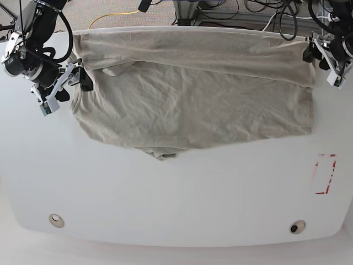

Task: Fold the T-shirt properly
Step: 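Move both open grippers back over the flattened shirt, then lower the right gripper to the shirt's hem corner and grasp it, then lower the left gripper to the opposite hem corner and grasp it, then lift the hem with both grippers and fold it toward the collar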

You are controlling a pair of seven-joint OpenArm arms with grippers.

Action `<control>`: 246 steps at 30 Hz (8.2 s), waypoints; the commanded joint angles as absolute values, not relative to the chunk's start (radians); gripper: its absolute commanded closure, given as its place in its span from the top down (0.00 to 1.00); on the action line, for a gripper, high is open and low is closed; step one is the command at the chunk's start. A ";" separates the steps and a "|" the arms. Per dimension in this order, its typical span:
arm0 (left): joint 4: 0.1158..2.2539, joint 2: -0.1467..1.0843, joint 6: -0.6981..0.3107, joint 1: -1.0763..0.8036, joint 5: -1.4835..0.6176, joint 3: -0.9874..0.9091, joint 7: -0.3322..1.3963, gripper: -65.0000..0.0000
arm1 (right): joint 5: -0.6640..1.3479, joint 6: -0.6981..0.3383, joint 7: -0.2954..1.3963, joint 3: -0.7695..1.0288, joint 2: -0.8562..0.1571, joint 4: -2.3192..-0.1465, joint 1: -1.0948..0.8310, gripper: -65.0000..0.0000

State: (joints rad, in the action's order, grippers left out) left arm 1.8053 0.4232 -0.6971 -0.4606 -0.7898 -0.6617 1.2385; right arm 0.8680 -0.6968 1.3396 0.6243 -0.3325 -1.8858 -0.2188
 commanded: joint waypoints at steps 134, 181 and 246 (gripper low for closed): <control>1.227 0.268 -0.464 0.202 -0.157 -0.608 0.760 0.54 | 0.334 -0.698 0.723 0.084 -0.101 -0.837 0.539 0.60; 1.063 0.257 -0.578 0.260 -0.157 -0.607 0.760 0.02 | 0.186 -0.698 0.694 0.090 -0.054 -0.843 0.542 0.52; 1.646 0.222 -0.698 -0.010 -0.151 -0.535 0.852 0.02 | 0.199 -0.698 1.040 0.093 -0.070 -1.951 -0.077 0.06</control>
State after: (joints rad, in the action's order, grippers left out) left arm 1.6230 0.2073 -0.7002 -0.0147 -0.1463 -0.5339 0.8680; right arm 0.1871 -0.6994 1.0584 0.0879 -0.0662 -1.9339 -0.0856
